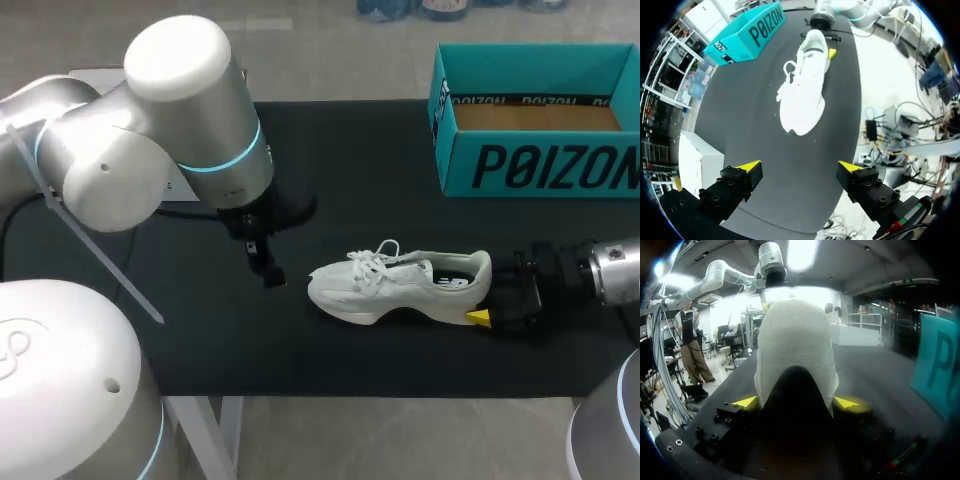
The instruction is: Take the shoe out of the shoebox, open the shoe tongue, remove and reinsert the insole, then place the shoe into the shoebox
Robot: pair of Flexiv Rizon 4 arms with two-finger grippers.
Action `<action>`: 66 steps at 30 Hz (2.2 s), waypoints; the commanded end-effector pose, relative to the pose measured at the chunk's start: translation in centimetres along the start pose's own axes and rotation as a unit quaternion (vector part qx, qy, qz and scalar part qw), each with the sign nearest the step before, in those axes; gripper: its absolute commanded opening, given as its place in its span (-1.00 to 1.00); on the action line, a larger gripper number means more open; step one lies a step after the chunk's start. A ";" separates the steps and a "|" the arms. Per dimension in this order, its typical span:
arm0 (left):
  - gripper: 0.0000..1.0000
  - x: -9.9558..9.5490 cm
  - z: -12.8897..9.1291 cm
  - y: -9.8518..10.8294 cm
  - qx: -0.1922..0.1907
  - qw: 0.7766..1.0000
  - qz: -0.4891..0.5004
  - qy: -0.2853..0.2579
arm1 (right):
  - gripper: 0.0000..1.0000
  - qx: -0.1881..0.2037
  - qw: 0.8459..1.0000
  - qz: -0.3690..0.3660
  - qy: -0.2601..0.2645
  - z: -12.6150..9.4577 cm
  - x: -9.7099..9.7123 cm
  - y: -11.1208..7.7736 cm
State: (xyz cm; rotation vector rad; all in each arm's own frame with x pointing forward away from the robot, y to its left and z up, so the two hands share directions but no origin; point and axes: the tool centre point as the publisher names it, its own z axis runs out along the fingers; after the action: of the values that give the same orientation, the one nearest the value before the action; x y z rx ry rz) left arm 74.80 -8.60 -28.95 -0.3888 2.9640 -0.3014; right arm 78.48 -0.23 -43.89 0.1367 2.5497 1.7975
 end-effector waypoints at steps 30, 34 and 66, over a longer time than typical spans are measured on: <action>1.00 0.3 0.9 -4.9 -0.014 0.930 -0.358 0.082 | -1.00 0.001 1.000 0.001 -0.001 0.4 0.0 -0.4; 1.00 0.9 1.6 -6.7 -0.052 0.924 -0.370 0.079 | -1.00 0.001 1.000 0.001 -0.001 0.4 0.0 -0.4; 1.00 1.0 3.3 -10.3 -0.161 0.871 -0.463 0.036 | -1.00 0.001 1.000 0.001 -0.001 0.4 0.0 -0.4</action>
State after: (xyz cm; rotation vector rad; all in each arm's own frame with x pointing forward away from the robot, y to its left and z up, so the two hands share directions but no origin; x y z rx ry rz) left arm 76.87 -17.21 -30.44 -1.8912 2.7249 -0.0070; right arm 78.48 -0.23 -43.88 0.1367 2.5497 1.7975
